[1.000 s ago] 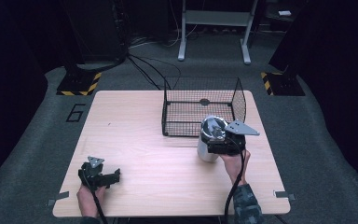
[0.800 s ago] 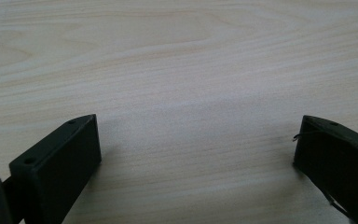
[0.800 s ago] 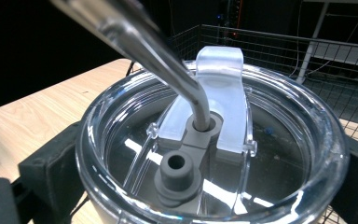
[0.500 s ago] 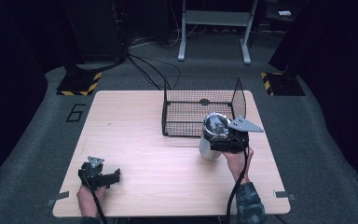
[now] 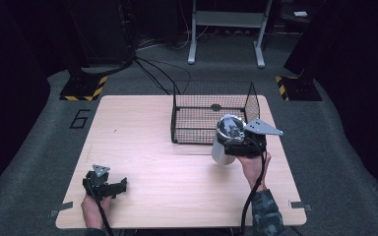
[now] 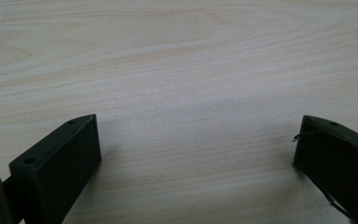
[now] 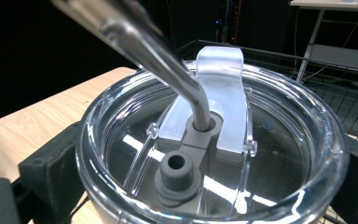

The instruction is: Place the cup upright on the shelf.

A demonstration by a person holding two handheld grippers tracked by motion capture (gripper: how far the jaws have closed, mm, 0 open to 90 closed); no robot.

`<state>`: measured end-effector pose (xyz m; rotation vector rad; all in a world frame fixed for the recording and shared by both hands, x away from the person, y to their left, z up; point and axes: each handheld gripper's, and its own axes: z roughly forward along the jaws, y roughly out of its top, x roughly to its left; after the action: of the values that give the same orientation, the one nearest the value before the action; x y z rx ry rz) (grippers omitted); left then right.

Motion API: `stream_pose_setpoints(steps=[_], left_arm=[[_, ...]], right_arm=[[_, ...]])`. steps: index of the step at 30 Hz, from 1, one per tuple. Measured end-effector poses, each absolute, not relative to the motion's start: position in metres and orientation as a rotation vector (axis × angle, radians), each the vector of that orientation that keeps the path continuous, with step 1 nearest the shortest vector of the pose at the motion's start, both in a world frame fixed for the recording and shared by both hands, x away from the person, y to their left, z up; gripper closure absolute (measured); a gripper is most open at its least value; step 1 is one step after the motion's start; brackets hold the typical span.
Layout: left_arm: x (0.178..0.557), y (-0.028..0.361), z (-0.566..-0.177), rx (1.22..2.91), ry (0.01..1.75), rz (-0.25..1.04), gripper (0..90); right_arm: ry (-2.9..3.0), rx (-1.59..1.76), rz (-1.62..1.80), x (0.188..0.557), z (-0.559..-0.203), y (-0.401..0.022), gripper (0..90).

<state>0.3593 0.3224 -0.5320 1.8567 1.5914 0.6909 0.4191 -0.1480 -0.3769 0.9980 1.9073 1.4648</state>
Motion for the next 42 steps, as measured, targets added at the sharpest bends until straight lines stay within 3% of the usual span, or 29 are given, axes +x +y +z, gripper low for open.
stream_pose_setpoints(steps=[42], left_arm=[[0.359,0.322,-0.532,1.858,1.591,0.693,0.2]], right_arm=[[1.91,0.981,1.469,0.443,-0.319,-0.153,3.1]])
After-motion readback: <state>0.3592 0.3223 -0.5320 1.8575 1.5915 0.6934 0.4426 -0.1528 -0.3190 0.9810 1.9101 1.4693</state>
